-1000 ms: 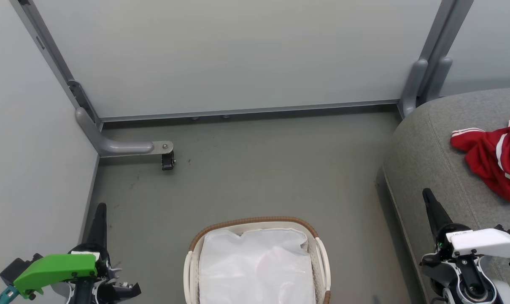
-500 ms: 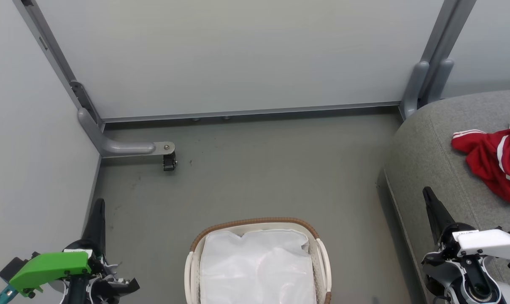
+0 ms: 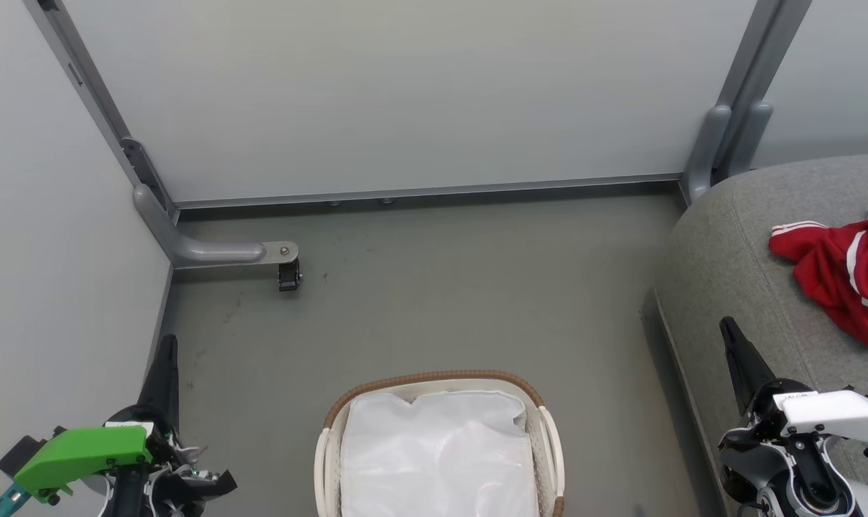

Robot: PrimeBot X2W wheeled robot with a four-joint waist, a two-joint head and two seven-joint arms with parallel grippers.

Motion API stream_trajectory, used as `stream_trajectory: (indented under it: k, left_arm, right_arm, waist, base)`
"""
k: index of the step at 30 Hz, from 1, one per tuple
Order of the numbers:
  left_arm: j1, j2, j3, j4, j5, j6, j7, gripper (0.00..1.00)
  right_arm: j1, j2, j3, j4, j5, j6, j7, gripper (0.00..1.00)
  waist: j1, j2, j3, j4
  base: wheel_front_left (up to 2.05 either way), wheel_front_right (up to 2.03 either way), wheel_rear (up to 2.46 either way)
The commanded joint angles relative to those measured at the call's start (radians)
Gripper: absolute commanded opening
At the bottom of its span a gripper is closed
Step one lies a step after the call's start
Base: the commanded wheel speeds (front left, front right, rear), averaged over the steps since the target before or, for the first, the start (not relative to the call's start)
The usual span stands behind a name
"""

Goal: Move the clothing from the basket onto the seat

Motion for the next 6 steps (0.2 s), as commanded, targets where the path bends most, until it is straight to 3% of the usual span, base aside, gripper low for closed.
stream_trajectory:
  k: [1,6]
  left_arm:
    - [-0.012,0.007,0.003,-0.002,-0.003,-0.006,0.004,0.00]
    - [-0.012,0.007,0.002,-0.002,-0.003,-0.006,0.004,0.00]
  right_arm:
    - [0.011,-0.006,-0.003,-0.004,0.003,-0.001,0.003,0.00]
    - [0.011,-0.006,-0.003,-0.004,0.003,-0.001,0.003,0.00]
  waist:
    - [0.0000,0.0000,0.000,0.000]
    - [0.0000,0.0000,0.000,0.000]
  base:
    - [0.00,0.00,0.00]
    - [0.00,0.00,0.00]
